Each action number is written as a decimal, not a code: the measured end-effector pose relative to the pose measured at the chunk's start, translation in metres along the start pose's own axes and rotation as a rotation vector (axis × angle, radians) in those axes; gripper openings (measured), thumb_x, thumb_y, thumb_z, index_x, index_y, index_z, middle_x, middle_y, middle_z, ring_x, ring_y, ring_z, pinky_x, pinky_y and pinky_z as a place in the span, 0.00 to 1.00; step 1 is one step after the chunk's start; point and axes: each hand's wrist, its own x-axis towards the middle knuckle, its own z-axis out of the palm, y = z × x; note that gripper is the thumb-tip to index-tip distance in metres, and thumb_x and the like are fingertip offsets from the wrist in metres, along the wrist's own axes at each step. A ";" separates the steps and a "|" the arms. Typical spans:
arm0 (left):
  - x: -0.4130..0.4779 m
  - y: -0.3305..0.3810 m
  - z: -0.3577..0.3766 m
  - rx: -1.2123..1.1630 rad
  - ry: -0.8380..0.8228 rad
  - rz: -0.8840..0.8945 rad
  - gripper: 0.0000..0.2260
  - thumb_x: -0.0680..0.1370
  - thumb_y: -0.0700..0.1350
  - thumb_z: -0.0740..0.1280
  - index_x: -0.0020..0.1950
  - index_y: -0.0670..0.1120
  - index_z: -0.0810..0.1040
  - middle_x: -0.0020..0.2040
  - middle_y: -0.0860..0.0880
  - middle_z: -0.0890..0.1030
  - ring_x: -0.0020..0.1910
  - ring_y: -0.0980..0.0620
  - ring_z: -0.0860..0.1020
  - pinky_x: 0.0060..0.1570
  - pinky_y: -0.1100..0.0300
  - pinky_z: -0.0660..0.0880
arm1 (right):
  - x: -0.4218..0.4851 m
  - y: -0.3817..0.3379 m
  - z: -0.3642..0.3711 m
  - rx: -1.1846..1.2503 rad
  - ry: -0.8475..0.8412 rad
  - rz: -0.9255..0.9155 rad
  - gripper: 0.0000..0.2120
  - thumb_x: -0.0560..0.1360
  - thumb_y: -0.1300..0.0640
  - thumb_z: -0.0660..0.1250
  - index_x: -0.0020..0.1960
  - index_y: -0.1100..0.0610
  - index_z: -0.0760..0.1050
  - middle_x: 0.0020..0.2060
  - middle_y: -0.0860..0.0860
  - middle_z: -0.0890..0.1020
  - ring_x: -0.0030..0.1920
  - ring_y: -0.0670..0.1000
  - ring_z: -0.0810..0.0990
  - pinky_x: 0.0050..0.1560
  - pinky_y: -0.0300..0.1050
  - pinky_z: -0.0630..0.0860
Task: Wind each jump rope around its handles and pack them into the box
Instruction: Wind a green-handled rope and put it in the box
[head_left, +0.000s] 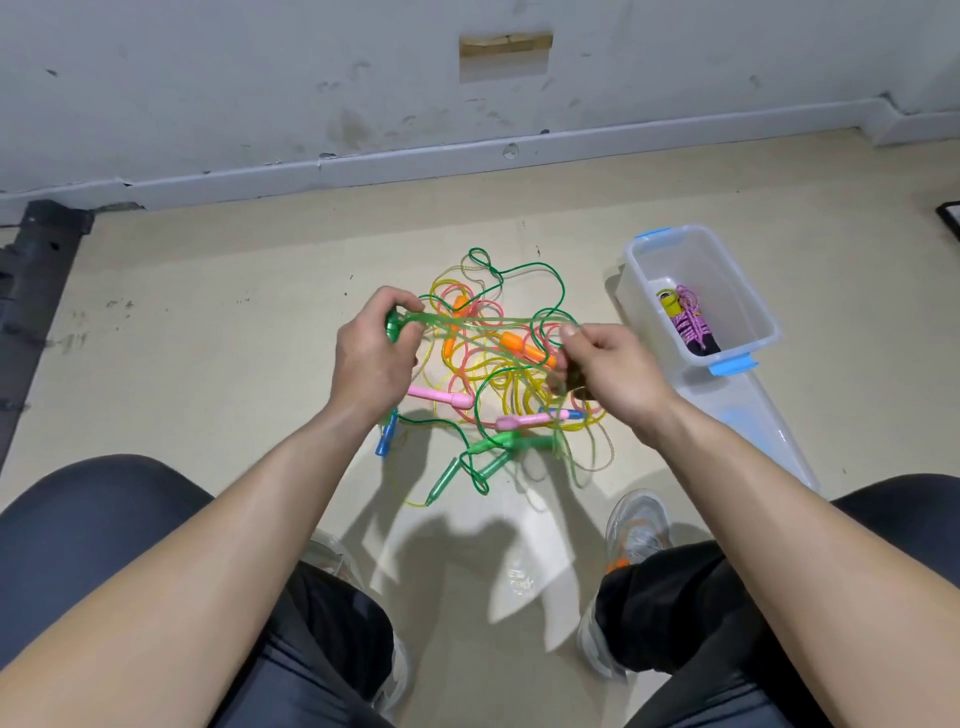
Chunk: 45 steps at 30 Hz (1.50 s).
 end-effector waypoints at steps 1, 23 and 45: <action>0.001 -0.002 0.000 0.012 0.024 -0.019 0.08 0.79 0.39 0.65 0.50 0.53 0.77 0.36 0.52 0.77 0.33 0.47 0.80 0.41 0.51 0.78 | 0.003 0.005 -0.004 -0.010 0.073 0.044 0.21 0.84 0.49 0.58 0.35 0.55 0.74 0.30 0.54 0.82 0.32 0.53 0.80 0.38 0.45 0.72; -0.016 0.029 0.004 -0.075 -0.049 0.140 0.11 0.78 0.40 0.67 0.48 0.58 0.77 0.40 0.62 0.79 0.39 0.48 0.80 0.43 0.49 0.80 | -0.003 0.006 -0.005 -0.857 0.008 0.304 0.13 0.74 0.51 0.63 0.36 0.57 0.68 0.38 0.55 0.75 0.44 0.61 0.75 0.39 0.46 0.67; -0.028 0.041 0.006 -0.131 -0.129 0.212 0.13 0.79 0.37 0.67 0.48 0.57 0.77 0.45 0.57 0.79 0.35 0.56 0.79 0.34 0.63 0.77 | -0.005 -0.019 0.014 0.005 -0.221 -0.129 0.08 0.77 0.62 0.72 0.43 0.51 0.84 0.37 0.52 0.82 0.39 0.50 0.81 0.46 0.54 0.81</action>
